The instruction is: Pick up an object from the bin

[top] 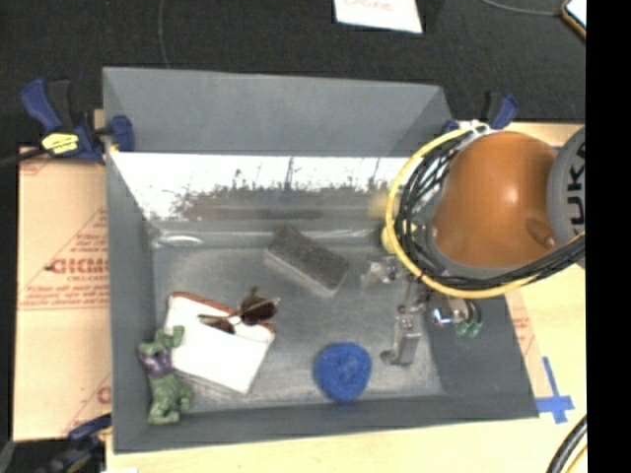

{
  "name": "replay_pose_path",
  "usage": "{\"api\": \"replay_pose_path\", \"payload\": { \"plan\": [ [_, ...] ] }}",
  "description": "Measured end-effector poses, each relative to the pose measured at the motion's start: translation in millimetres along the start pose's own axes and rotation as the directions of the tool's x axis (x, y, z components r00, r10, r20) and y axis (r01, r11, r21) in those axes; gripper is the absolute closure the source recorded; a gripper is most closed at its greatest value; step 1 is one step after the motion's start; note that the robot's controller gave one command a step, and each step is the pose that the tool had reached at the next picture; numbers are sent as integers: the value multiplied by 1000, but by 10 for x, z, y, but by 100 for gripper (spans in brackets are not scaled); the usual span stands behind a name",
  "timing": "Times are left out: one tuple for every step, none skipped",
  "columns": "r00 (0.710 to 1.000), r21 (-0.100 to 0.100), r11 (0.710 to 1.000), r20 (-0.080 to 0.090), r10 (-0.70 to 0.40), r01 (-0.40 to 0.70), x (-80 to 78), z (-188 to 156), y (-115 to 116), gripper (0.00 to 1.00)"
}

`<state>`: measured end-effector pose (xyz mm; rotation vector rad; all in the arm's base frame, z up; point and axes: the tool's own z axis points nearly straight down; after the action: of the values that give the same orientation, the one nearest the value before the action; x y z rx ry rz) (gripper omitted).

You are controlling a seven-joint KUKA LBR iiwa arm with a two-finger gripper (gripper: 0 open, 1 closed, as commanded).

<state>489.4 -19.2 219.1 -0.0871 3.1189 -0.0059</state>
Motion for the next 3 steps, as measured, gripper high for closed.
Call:
{"api": "replay_pose_path", "payload": {
  "plan": [
    [1000,1,1000,2,-29,29,-286,689,-654,0],
    [1000,-2,1000,-14,-7,7,-231,421,-534,0],
    [999,0,999,-14,-40,40,91,413,-846,0]
  ]
}}
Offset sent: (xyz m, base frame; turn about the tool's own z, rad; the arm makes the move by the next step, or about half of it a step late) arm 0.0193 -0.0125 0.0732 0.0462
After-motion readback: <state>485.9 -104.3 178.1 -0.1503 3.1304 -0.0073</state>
